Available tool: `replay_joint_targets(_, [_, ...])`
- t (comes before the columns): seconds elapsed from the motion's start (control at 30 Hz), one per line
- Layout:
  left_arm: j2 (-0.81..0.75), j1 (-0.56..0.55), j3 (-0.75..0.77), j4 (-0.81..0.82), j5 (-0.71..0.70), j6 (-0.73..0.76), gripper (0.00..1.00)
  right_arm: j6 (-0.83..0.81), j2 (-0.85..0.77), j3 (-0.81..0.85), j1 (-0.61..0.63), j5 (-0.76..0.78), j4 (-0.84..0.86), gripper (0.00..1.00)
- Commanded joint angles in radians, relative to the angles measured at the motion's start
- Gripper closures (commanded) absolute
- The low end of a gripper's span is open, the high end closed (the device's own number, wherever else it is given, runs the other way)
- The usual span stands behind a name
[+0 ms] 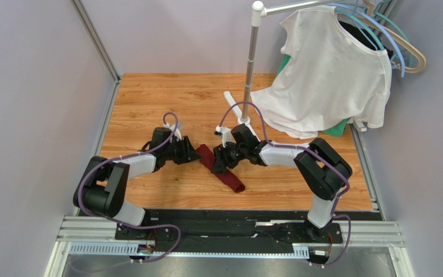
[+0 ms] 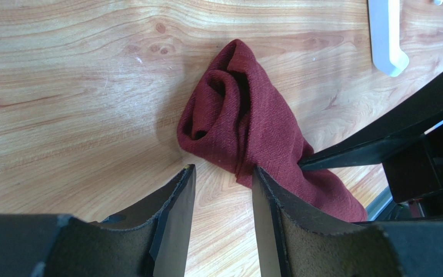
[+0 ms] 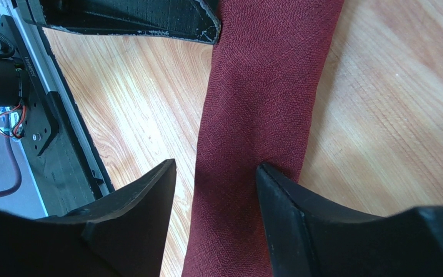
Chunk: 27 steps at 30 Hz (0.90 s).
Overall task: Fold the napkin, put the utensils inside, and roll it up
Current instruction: Roll the napkin at the center of the board.
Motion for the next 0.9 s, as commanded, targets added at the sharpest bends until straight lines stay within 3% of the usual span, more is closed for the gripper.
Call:
replay_joint_targets(0.0, [-0.022, 0.004, 0.009, 0.029, 0.013, -0.01, 0.51, -0.02, -0.052, -0.006, -0.011, 0.028, -0.052, 0.37])
replay_joint_targets(0.3, [-0.03, 0.004, 0.013, 0.001, 0.006, -0.001, 0.49, -0.024, -0.193, -0.002, -0.009, 0.083, -0.127, 0.15])
replay_joint_targets(0.5, [-0.08, 0.004, 0.006, -0.006, -0.009, 0.0, 0.37, -0.052, -0.228, 0.003, 0.041, 0.244, -0.204, 0.15])
replay_joint_targets(0.63, [-0.136, 0.004, 0.007, -0.046, -0.032, 0.007, 0.22, -0.047, -0.225, 0.001, 0.087, 0.333, -0.223, 0.15])
replay_joint_targets(0.87, [-0.269, 0.007, 0.027, -0.164, -0.138, 0.011, 0.16, -0.03, -0.201, 0.008, 0.169, 0.455, -0.255, 0.15])
